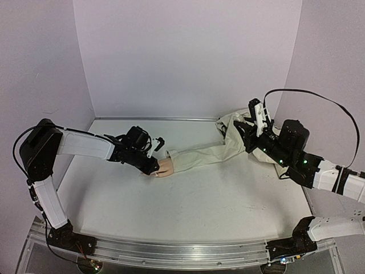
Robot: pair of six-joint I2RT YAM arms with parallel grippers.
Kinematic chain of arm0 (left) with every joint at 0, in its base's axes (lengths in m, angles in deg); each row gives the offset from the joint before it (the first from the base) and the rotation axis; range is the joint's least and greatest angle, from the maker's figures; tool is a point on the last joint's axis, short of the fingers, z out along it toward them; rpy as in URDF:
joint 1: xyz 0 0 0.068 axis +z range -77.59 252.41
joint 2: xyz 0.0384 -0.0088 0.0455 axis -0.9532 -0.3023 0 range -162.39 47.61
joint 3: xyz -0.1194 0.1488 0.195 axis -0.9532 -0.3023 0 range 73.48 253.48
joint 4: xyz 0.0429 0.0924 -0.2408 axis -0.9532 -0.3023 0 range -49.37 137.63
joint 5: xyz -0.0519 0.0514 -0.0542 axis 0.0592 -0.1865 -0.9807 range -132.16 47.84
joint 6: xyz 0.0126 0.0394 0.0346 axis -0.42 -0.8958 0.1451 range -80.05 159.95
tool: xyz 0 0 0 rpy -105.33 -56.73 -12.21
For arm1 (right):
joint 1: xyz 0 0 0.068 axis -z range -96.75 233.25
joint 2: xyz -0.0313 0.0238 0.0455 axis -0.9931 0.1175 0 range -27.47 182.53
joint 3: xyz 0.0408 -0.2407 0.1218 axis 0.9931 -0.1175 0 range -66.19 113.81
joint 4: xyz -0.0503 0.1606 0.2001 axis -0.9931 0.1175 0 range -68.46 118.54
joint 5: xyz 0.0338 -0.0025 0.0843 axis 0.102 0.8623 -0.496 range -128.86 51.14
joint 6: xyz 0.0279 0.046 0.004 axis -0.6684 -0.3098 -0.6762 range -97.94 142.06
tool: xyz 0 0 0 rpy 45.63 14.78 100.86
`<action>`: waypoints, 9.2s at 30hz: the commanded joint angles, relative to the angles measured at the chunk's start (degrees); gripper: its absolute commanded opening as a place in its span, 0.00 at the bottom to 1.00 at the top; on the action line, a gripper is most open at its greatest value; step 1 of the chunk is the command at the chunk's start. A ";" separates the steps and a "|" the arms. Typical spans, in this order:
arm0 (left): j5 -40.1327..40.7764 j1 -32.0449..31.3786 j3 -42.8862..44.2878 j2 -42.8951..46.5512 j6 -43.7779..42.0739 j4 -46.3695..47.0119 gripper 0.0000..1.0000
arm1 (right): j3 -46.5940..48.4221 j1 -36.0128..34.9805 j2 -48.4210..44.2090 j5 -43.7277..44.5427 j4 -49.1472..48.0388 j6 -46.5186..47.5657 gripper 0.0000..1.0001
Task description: Paint the nails
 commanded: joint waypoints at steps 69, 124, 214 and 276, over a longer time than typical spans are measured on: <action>-0.44 -1.06 1.51 1.32 -1.41 3.80 0.00 | -0.80 1.02 -0.97 -0.72 -5.58 -1.18 0.00; 4.71 -1.06 -3.77 4.29 -3.12 4.17 0.00 | -0.83 1.40 -0.43 -1.51 -5.66 -1.56 0.00; 8.09 -2.99 -5.84 4.48 -3.67 7.67 0.00 | -1.24 1.84 -0.25 -2.33 -5.95 -1.97 0.00; 3.25 -3.13 -5.01 2.46 -15.46 13.12 0.00 | -1.24 1.92 0.07 -2.81 -6.19 -1.97 0.00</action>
